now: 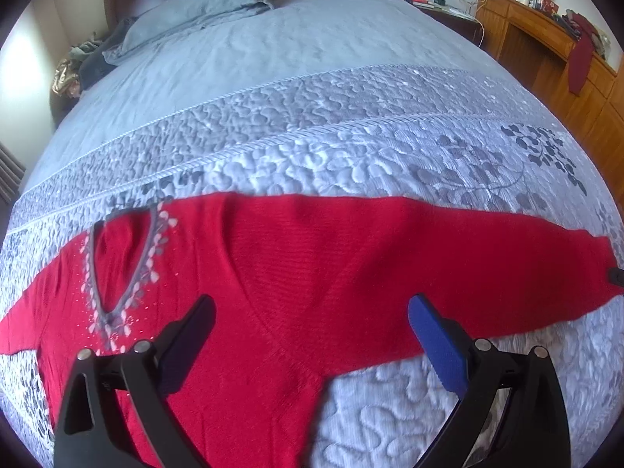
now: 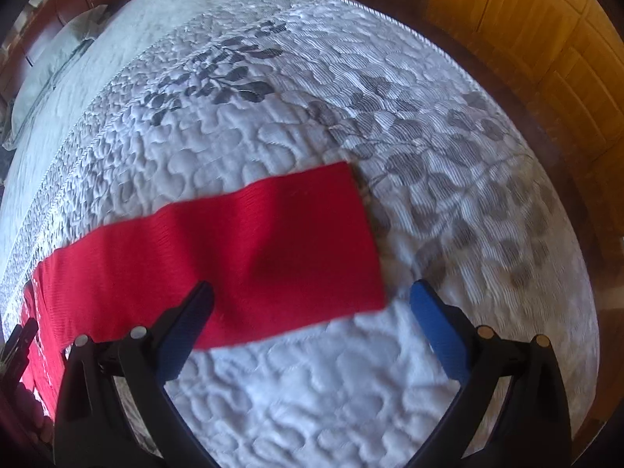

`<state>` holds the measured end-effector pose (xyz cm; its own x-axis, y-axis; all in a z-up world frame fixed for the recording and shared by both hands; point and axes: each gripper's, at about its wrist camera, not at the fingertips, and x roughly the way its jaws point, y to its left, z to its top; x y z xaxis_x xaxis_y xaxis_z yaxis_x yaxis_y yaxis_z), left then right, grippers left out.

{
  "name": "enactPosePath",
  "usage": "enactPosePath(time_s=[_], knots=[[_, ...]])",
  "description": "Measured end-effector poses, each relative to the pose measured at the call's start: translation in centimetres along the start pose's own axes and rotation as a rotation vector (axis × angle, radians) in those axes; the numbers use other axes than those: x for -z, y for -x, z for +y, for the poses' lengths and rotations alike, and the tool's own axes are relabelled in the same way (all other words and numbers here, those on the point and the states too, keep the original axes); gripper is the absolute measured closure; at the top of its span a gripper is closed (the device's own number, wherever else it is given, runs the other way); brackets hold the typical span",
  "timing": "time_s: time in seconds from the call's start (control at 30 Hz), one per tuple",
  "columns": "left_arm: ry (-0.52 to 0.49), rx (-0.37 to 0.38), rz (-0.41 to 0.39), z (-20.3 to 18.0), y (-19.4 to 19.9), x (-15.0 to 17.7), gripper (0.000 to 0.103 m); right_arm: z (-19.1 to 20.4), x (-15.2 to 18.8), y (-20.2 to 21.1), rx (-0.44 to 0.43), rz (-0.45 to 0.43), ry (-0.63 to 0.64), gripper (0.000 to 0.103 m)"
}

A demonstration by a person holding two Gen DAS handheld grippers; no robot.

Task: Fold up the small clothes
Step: 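Reach the right tool to the sweater sleeve cuff and grasp it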

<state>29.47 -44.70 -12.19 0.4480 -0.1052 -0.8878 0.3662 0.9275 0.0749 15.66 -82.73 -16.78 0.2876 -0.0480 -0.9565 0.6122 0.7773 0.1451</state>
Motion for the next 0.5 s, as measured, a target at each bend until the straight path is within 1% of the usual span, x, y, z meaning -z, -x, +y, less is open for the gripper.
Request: enactPosePath(time_s=[0.07, 0.13, 0.17, 0.2, 0.23, 0.27, 0.3, 0.33, 0.4, 0.43, 0.47, 0.5], knots=[[0.003, -0.001, 0.006, -0.4, -0.6, -0.3, 0.004, -0.6, -0.4, -0.5, -0.032, 0.007, -0.015, 0.005], [0.008, -0.008, 0.012, -0.6, -1.0, -0.6, 0.004, -0.9, -0.7, -0.7, -0.052, 0.001, -0.032, 0.012], [0.01, -0.012, 0.014, -0.5, -1.3, -0.6, 0.004, -1.2, -0.8, -0.7, -0.048, -0.006, -0.039, 0.024], [0.012, -0.015, 0.016, -0.5, -1.4, -0.7, 0.004, -1.3, -0.8, -0.7, -0.037, -0.009, -0.044, 0.034], [0.014, -0.019, 0.019, -0.5, -1.6, -0.8, 0.004, -1.6, -0.9, -0.7, -0.039, -0.009, -0.047, 0.035], [0.016, -0.021, 0.021, -0.5, -1.6, -0.7, 0.004, -1.7, -0.9, -0.5, -0.042, -0.012, -0.046, 0.041], [0.016, -0.025, 0.023, -0.5, -1.7, -0.7, 0.004, -1.7, -0.8, -0.3, -0.037, -0.018, -0.042, 0.051], [0.017, -0.026, 0.026, -0.3, -1.8, -0.6, 0.004, -1.7, -0.7, -0.1, -0.041, -0.022, -0.037, 0.056], [0.02, -0.025, 0.029, 0.0, -1.7, -0.4, 0.004, -1.4, -0.5, 0.4, -0.063, -0.027, -0.016, 0.083], [0.018, -0.025, 0.028, 0.3, -1.6, -0.2, 0.004, -1.3, -0.4, 0.7, -0.072, -0.027, -0.011, 0.086], [0.015, -0.028, 0.028, 0.6, -1.5, 0.0, 0.004, -1.3, -0.3, 1.0, -0.095, -0.027, -0.012, 0.093], [0.01, -0.034, 0.025, 1.1, -1.3, 0.2, 0.004, -0.9, -0.2, 1.5, -0.121, -0.034, -0.018, 0.094]])
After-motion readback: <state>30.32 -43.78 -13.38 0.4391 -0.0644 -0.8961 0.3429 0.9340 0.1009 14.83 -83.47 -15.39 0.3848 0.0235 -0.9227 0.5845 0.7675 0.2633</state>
